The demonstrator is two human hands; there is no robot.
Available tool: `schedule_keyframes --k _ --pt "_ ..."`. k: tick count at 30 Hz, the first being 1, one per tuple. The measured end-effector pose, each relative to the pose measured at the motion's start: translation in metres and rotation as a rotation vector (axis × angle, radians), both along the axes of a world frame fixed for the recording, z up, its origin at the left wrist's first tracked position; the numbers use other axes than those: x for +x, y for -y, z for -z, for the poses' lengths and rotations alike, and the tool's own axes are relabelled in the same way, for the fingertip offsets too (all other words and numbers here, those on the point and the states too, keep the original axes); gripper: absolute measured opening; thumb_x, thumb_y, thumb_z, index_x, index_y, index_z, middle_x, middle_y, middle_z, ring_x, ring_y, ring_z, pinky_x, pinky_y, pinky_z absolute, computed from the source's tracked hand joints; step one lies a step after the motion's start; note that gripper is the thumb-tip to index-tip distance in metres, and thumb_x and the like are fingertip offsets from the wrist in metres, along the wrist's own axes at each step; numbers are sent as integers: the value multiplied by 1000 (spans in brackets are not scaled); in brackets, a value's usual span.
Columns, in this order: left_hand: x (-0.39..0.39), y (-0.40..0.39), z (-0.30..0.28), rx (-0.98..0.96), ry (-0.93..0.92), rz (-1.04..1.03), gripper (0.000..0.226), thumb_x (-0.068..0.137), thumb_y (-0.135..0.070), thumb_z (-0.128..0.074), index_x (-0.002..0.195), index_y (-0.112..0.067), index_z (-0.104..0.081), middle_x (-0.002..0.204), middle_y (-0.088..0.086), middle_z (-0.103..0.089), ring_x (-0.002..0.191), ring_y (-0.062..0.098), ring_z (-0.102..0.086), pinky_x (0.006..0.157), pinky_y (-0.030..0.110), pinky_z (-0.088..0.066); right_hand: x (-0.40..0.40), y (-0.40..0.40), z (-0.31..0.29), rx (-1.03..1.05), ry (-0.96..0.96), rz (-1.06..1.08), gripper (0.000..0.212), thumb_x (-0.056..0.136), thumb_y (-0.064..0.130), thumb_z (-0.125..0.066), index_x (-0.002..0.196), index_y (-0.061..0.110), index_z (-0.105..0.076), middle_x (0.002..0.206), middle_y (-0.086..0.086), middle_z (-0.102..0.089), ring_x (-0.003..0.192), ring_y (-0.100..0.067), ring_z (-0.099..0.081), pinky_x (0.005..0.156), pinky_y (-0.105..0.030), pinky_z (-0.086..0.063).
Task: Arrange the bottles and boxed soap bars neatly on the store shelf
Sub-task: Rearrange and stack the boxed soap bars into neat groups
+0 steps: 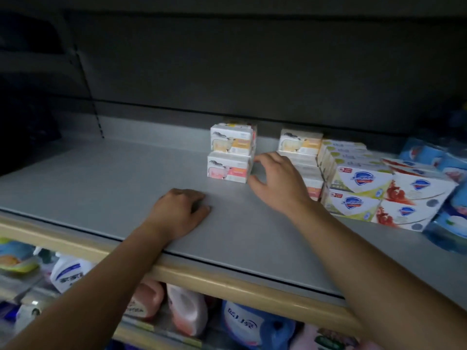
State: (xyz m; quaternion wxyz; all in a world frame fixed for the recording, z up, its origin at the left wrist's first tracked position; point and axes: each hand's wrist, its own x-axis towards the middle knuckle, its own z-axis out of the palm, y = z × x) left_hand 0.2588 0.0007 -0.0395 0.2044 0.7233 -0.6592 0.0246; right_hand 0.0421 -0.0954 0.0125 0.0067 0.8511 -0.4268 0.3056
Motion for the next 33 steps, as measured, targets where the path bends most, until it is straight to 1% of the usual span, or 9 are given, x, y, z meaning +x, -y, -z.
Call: schedule_keyframes --k 6,11,15,18,21,25,27,30,33 --pt "6 4 6 -28 -10 -17 58 79 -60 -37 108 -21 -68 114 0 -69 113 27 -57 93 34 -48 60 46 12 29 -184 71 59 92 42 -54 145 20 -42 142 -5 -48 126 -32 -45 101 -39 -41" --pt "12 10 13 -38 5 -22 53 82 -61 -39 107 -23 -67 112 -3 -69 113 25 -56 93 34 -48 74 65 31 -93 -364 179 58 89 42 -54 141 20 -43 141 0 -45 123 -29 -40 97 -38 -37" --pt "13 14 17 -58 -2 -23 44 86 -58 -48 110 -25 -66 115 -3 -67 112 28 -54 94 35 -46 74 63 43 -126 -229 110 47 89 28 -60 133 15 -49 133 -7 -50 117 -33 -46 97 -40 -40" --pt "13 16 16 -71 -55 -28 47 85 -59 -50 115 -26 -64 118 -1 -66 112 29 -55 93 35 -46 75 56 40 -60 -119 86 43 90 13 -62 130 20 -47 126 -9 -51 110 -36 -52 87 -41 -46" --pt "18 15 13 -157 -272 -51 54 86 -48 -61 131 -21 -54 131 5 -58 112 28 -60 95 32 -46 75 39 38 -47 -19 47 41 87 6 -63 124 20 -52 123 -7 -54 109 -35 -54 88 -39 -44" --pt "22 10 3 -320 -608 -81 62 86 -35 -68 141 -22 -43 137 2 -52 96 19 -66 85 24 -46 60 3 36 79 235 -127 38 82 1 -64 117 15 -58 121 -3 -60 110 -24 -56 92 -32 -43" --pt "20 6 0 -300 -685 20 61 87 -31 -68 142 -26 -41 131 -3 -55 97 15 -64 85 26 -50 53 -14 34 204 335 -208 33 83 1 -65 112 16 -60 112 5 -63 101 -17 -59 89 -27 -46" --pt "18 -1 -1 -284 -693 145 47 88 -23 -69 131 -23 -51 102 -3 -68 80 5 -65 73 16 -49 48 -33 35 373 480 -255 26 87 5 -65 108 19 -63 100 16 -63 86 -14 -63 79 -25 -51" --pt "19 -1 -1 -299 -738 167 31 90 -22 -67 119 -14 -58 93 4 -70 76 12 -64 68 20 -50 44 -42 42 382 541 -298 31 87 6 -69 115 19 -62 113 9 -61 94 -13 -64 84 -29 -53"
